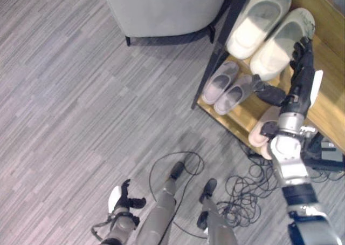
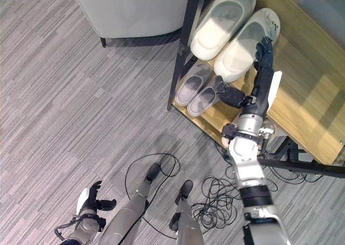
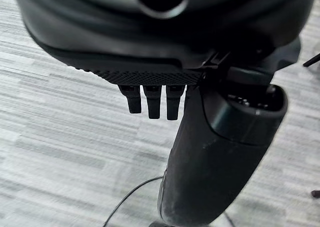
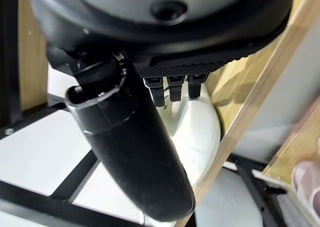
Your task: Arrange the slippers neatly on the shoe rack.
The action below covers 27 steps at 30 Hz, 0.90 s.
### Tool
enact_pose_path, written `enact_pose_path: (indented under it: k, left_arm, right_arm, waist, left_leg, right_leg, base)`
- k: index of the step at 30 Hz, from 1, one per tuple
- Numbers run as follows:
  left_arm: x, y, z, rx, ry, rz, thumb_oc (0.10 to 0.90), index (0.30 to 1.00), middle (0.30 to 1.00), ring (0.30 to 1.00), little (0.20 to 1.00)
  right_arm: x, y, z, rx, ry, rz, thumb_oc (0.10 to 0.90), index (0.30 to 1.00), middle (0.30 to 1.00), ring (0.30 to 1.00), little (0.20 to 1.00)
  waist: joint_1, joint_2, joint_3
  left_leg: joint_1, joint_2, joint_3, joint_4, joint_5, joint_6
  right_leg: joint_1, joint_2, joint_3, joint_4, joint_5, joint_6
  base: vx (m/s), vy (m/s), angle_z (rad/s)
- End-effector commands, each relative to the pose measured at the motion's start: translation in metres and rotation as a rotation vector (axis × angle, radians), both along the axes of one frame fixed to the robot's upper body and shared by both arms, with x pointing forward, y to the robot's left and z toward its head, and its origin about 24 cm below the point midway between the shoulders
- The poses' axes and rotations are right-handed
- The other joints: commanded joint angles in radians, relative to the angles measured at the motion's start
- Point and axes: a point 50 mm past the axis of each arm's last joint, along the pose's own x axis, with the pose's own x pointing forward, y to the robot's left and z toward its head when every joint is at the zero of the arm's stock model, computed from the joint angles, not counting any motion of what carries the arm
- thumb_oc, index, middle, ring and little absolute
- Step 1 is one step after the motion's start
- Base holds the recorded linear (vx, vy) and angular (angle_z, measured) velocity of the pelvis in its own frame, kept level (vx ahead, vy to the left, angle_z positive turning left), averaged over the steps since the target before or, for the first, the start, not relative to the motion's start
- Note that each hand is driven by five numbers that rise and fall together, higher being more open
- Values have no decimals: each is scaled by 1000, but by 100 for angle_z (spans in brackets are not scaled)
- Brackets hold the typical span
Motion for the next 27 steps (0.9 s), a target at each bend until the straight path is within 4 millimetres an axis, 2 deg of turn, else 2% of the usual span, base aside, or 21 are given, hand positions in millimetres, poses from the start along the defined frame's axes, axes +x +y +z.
enact_pose_path:
  k: [1, 5, 7, 8, 9, 10, 11, 13, 14, 15, 16, 17, 18, 21, 24, 27]
  left_arm:
    - [-17, 5, -8, -19, 17, 115, 800, 900, 900, 900, 900]
    - [-25, 4, -13, -38, 57, 115, 800, 900, 900, 900, 900]
    - [-42, 4, -22, -58, 127, 114, 800, 900, 900, 900, 900]
    - [-42, 4, -22, -58, 127, 113, 800, 900, 900, 900, 900]
    - [-46, 4, -25, -65, 142, 118, 800, 900, 900, 900, 900]
    - [-58, 4, -30, -73, 184, 131, 800, 900, 900, 900, 900]
    - [-63, 5, -32, -74, 205, 137, 800, 900, 900, 900, 900]
    - [-74, 8, -36, -95, 238, 171, 800, 900, 900, 900, 900]
    - [-81, 9, -38, -107, 268, 186, 800, 900, 900, 900, 900]
    - [-81, 9, -38, -107, 268, 186, 800, 900, 900, 900, 900]
    - [-87, 11, -40, -112, 292, 207, 800, 900, 900, 900, 900]
    - [-94, 10, -43, -112, 316, 217, 800, 900, 900, 900, 900]
    - [-106, 9, -46, -126, 352, 241, 800, 900, 900, 900, 900]
    - [-119, 7, -50, -145, 405, 234, 800, 900, 900, 900, 900]
    - [-124, 3, -53, -151, 440, 181, 800, 900, 900, 900, 900]
    - [-131, 1, -55, -152, 487, 137, 800, 900, 900, 900, 900]
  right_arm:
    - [-43, -20, 44, 70, -371, -39, 800, 900, 900, 900, 900]
    - [-59, -22, 39, 105, -406, -20, 800, 900, 900, 900, 900]
    - [-71, -31, 26, 66, -358, -63, 800, 900, 900, 900, 900]
    - [-71, -31, 26, 66, -358, -63, 800, 900, 900, 900, 900]
    - [-74, -35, 17, 72, -317, -70, 800, 900, 900, 900, 900]
    - [-76, -42, -5, 76, -205, -75, 800, 900, 900, 900, 900]
    - [-75, -43, -19, 92, -132, -64, 800, 900, 900, 900, 900]
    - [-78, -47, -64, 137, 89, -24, 800, 900, 900, 900, 900]
    - [-82, -50, -84, 76, 218, -28, 800, 900, 900, 900, 900]
    - [-82, -50, -84, 76, 218, -28, 800, 900, 900, 900, 900]
    - [-88, -52, -99, 76, 297, -42, 800, 900, 900, 900, 900]
    - [-96, -56, -115, 137, 350, -71, 800, 900, 900, 900, 900]
    - [-119, -61, -153, 327, 443, -108, 800, 900, 900, 900, 900]
    - [-136, -63, -186, 370, 602, -133, 800, 900, 900, 900, 900]
    - [-150, -61, -211, 361, 755, -125, 800, 900, 900, 900, 900]
    - [-166, -63, -239, 290, 972, -143, 800, 900, 900, 900, 900]
  waist:
    - [-28, 2, -57]
    - [-39, 0, -79]
    - [-55, 2, -111]
    - [-56, 2, -111]
    - [-63, 2, -127]
    - [-72, 3, -151]
    - [-75, 3, -162]
    - [-83, 2, -183]
    - [-87, 2, -196]
    - [-86, 2, -196]
    - [-92, 0, -210]
    - [-94, -1, -222]
    - [-100, 5, -251]
    - [-107, 14, -281]
    - [-103, 25, -306]
    - [-91, 32, -316]
  left_leg:
    - [63, -44, -13, -10, -85, 13]
    - [93, -38, -10, -15, -88, 13]
    - [154, -29, 2, -29, -95, 13]
    - [154, -29, 1, -29, -95, 13]
    - [171, -29, 6, -30, -99, 13]
    - [211, -23, 16, -35, -103, 13]
    - [234, -21, 20, -39, -106, 12]
    - [277, -16, 32, -48, -108, 10]
    - [302, -11, 41, -56, -109, 9]
    - [303, -10, 41, -56, -109, 9]
    - [321, -4, 50, -60, -114, 10]
    - [342, 0, 59, -64, -118, 11]
    - [383, 5, 65, -65, -127, 14]
    - [430, 23, 69, -75, -132, 15]
    - [462, 38, 68, -95, -124, 14]
    - [470, 47, 58, -102, -111, 9]
  right_leg:
    - [164, 18, -21, 36, -85, 19]
    - [182, 21, -17, 40, -79, 21]
    - [220, 26, -7, 45, -72, 20]
    - [220, 26, -8, 45, -71, 21]
    - [230, 27, -6, 48, -66, 22]
    - [261, 28, -3, 48, -59, 24]
    - [276, 30, 0, 47, -54, 26]
    - [300, 31, 9, 46, -31, 31]
    - [316, 35, 21, 45, -27, 32]
    - [317, 35, 21, 44, -26, 32]
    - [327, 38, 26, 44, -26, 33]
    - [339, 42, 37, 44, -24, 35]
    - [375, 45, 43, 41, -30, 33]
    - [407, 57, 47, 42, -57, 24]
    - [431, 69, 47, 26, -83, 16]
    - [439, 81, 40, 20, -112, 5]
  base:
    - [0, 0, 0]
    - [27, 20, 0]
    - [81, 53, 0]
    - [68, 57, -2]
    - [98, 53, -6]
    - [123, 70, -5]
    - [94, 68, -4]
    - [41, 42, -26]
    - [24, 20, -41]
    - [41, 23, -27]
    - [42, 25, -22]
    - [85, 22, -28]
    - [74, -1, -35]
    - [4, -31, -33]
    - [-49, -43, -14]
    - [-121, -52, 0]
